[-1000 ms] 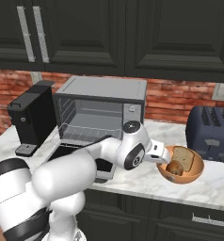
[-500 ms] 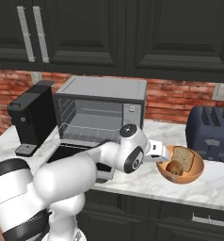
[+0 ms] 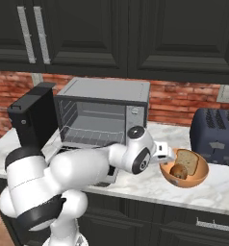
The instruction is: Pick up the heated bread from the toaster oven and place it in the bowl. Then move the bread bowl to the dining counter.
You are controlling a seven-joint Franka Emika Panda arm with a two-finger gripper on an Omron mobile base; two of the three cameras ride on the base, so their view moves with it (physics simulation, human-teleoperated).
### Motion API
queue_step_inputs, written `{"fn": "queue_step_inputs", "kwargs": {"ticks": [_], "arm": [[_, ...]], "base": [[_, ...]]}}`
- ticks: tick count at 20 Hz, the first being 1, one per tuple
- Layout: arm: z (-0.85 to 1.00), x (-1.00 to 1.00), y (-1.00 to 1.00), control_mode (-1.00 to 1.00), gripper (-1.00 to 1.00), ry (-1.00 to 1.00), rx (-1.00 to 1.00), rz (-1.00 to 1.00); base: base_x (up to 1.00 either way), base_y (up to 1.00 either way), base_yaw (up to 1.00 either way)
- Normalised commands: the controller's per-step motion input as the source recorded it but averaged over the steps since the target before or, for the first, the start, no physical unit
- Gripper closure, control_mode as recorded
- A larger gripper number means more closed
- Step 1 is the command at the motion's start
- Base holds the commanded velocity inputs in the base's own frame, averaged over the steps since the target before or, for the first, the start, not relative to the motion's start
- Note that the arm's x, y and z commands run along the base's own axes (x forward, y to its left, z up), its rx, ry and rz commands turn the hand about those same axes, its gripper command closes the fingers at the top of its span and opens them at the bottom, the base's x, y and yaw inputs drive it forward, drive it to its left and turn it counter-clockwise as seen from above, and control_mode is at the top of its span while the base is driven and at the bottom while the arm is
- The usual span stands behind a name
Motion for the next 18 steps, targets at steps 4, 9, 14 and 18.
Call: {"fn": "queue_step_inputs", "kwargs": {"ticks": [4,9,14,18], "arm": [[-0.19,0.23,-0.07,-1.0,-1.0,0.09,0.0,0.07],[-0.21,0.16,-0.19,-1.0,-1.0,0.1,0.0,0.02],[-0.18,0.09,-0.3,-1.0,-1.0,0.06,0.0,0.0],[-0.2,0.06,-0.21,-1.0,1.0,0.03,0.0,0.0]], "base": [[0.0,0.0,0.0],[0.0,0.0,0.0],[0.0,0.0,0.0],[0.0,0.0,0.0]]}}
